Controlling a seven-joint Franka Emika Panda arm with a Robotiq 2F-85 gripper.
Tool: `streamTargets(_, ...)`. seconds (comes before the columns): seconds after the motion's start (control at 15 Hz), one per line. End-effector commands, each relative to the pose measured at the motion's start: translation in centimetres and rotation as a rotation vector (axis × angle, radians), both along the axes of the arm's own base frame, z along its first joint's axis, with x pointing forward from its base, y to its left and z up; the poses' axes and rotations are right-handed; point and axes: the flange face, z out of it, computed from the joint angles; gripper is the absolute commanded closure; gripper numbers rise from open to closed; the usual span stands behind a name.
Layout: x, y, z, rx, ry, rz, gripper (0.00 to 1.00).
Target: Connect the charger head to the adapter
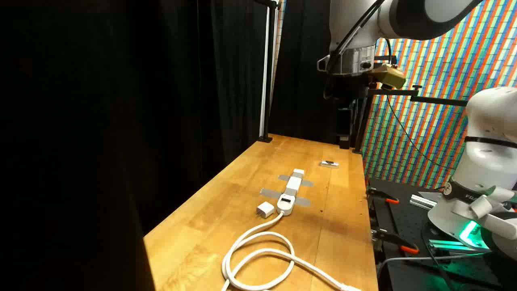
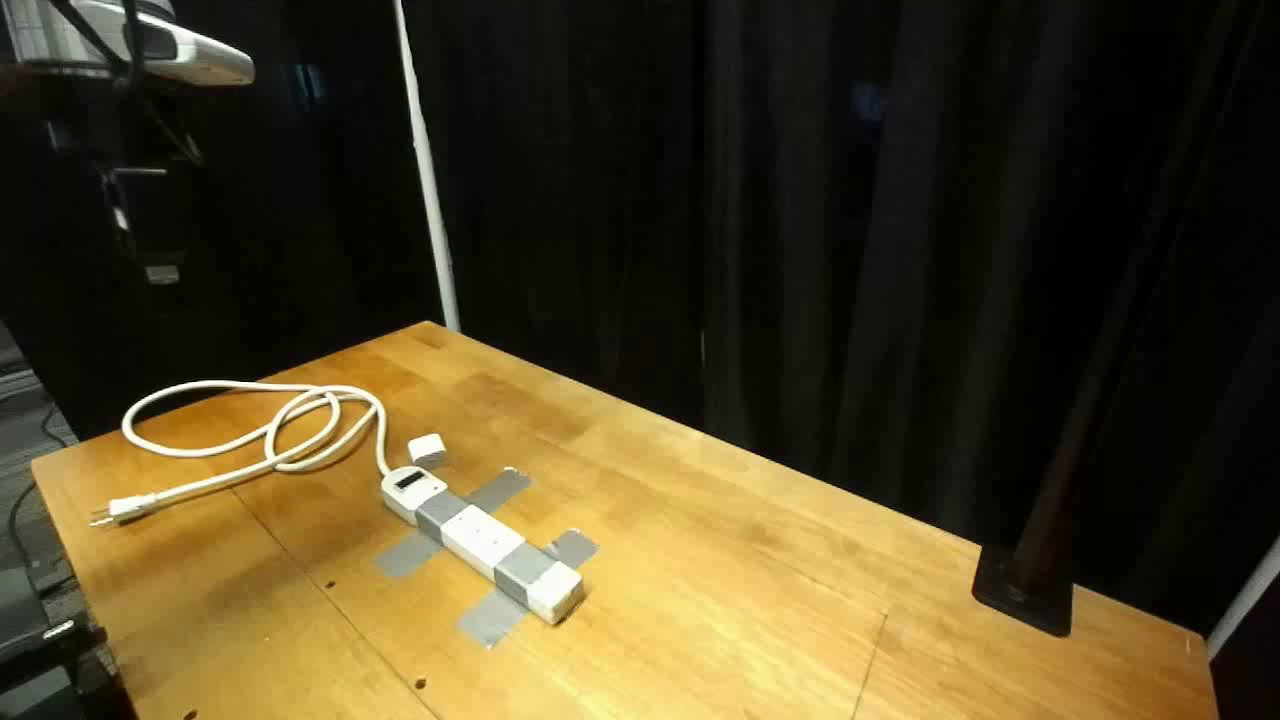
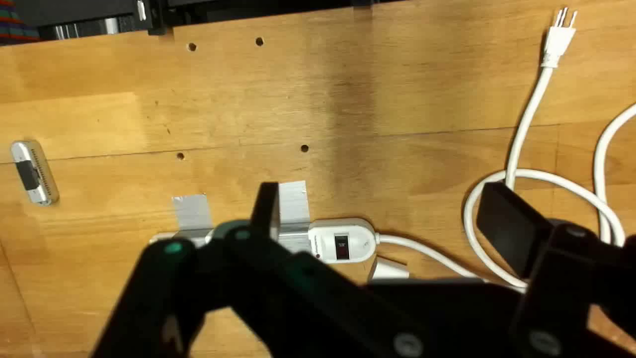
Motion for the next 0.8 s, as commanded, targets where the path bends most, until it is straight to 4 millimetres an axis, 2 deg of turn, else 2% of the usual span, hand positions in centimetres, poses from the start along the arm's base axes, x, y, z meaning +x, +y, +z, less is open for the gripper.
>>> streamTargets(0.0, 0.1, 0.0, 0.2, 0.001, -0.003, 0.000, 0.00)
streamTargets(0.27, 0.1, 0.4, 0.1, -0.016, 0.009, 0.000, 0.00)
streamTargets(0.4, 0.7, 0.0, -0.6, -0.136, 0.077, 0.104, 0.00)
streamTargets(0.53, 2.6, -1.4, -1.1, -0.170, 0.100, 0.213, 0.00)
streamTargets(0.73, 7.6, -4.0, -3.1, -0.195, 0.063, 0.390, 0.00)
